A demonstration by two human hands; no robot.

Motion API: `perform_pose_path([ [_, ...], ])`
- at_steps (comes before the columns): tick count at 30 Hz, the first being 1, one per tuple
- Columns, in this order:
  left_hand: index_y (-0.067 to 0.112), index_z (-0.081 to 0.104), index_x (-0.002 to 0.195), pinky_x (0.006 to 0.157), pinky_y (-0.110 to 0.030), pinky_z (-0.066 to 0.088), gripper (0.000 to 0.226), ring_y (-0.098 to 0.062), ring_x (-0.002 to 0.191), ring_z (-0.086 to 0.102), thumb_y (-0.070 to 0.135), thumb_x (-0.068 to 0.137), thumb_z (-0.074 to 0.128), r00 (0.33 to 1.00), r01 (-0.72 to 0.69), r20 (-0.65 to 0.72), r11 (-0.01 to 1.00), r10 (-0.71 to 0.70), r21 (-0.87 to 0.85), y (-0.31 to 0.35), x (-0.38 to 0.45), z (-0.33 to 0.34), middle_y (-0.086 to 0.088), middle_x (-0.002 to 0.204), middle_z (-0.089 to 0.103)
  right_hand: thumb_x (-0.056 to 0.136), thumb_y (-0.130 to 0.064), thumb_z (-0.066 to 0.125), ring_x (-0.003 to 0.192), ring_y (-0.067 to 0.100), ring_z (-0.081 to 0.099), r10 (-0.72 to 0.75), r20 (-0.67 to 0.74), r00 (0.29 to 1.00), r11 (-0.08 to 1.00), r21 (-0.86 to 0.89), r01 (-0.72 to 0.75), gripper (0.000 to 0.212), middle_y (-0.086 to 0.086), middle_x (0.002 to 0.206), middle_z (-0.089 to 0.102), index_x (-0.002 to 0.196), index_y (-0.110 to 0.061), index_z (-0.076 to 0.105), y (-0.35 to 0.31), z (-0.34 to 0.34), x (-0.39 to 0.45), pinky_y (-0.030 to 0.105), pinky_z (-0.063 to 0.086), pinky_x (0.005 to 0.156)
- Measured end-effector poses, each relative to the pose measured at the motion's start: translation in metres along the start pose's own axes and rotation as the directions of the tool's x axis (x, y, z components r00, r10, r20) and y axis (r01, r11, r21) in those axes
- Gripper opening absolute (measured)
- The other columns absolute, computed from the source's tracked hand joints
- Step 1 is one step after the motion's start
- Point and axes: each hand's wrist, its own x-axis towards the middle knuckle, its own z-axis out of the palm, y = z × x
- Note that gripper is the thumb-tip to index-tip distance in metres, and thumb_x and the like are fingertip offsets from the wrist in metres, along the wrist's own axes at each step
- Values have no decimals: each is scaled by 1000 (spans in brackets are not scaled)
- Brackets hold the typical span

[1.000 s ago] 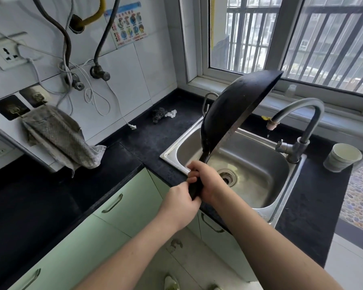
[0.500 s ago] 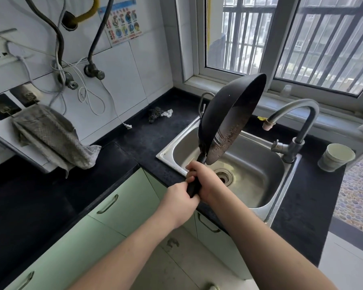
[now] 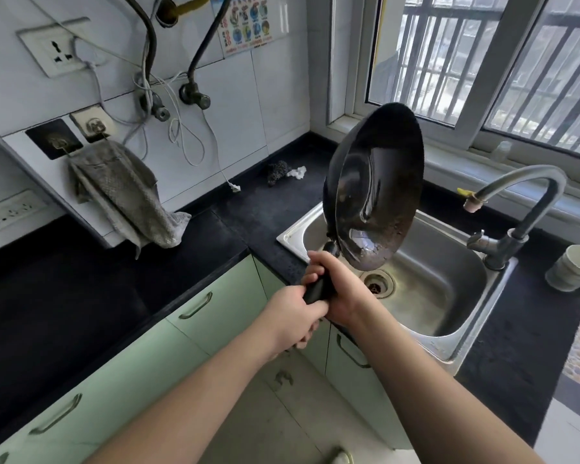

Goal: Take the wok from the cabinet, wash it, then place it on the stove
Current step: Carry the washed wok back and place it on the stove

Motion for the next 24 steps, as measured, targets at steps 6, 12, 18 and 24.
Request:
perform_pose_path([
  [6, 10, 45, 79, 38, -19, 28, 20, -11, 39, 37, 13, 98, 52, 996, 74, 73, 937, -52, -340, -10, -35, -31, -4, 57, 45, 95, -28, 53, 49, 11, 59, 26, 79, 997, 996, -85, -19, 51, -3, 47, 50, 46, -16, 51, 36, 32, -3, 23, 46, 72],
  [12, 7, 43, 86, 36, -19, 29, 15, -11, 41, 36, 12, 100, 47, 997, 61, 71, 873, -30, -484, -36, -90, -74, -4, 57, 43, 94, -27, 57, 60, 15, 61, 90, 59, 994, 994, -70, -85, 41, 0, 55, 58, 56, -12, 58, 96, 77, -14, 24, 56, 61],
  [18, 7, 43, 94, 36, -19, 29, 10, -10, 41, 38, 12, 99, 49, 999, 34, 51, 793, -4, -608, -81, -152, -117, -2, 55, 45, 94, -35, 54, 43, 12, 54, 169, 111, 979, 978, -145, -152, 48, -6, 43, 44, 49, -17, 49, 168, 116, -22, 21, 50, 48],
  [24, 7, 44, 85, 35, -18, 29, 16, -8, 39, 37, 12, 100, 45, 1000, -23, -2, 713, 30, -701, -128, -213, -156, -1, 52, 44, 81, -26, 66, 61, 13, 67, 207, 167, 964, 963, -211, -170, 22, 2, 69, 66, 72, -8, 58, 240, 153, -36, 22, 58, 61],
])
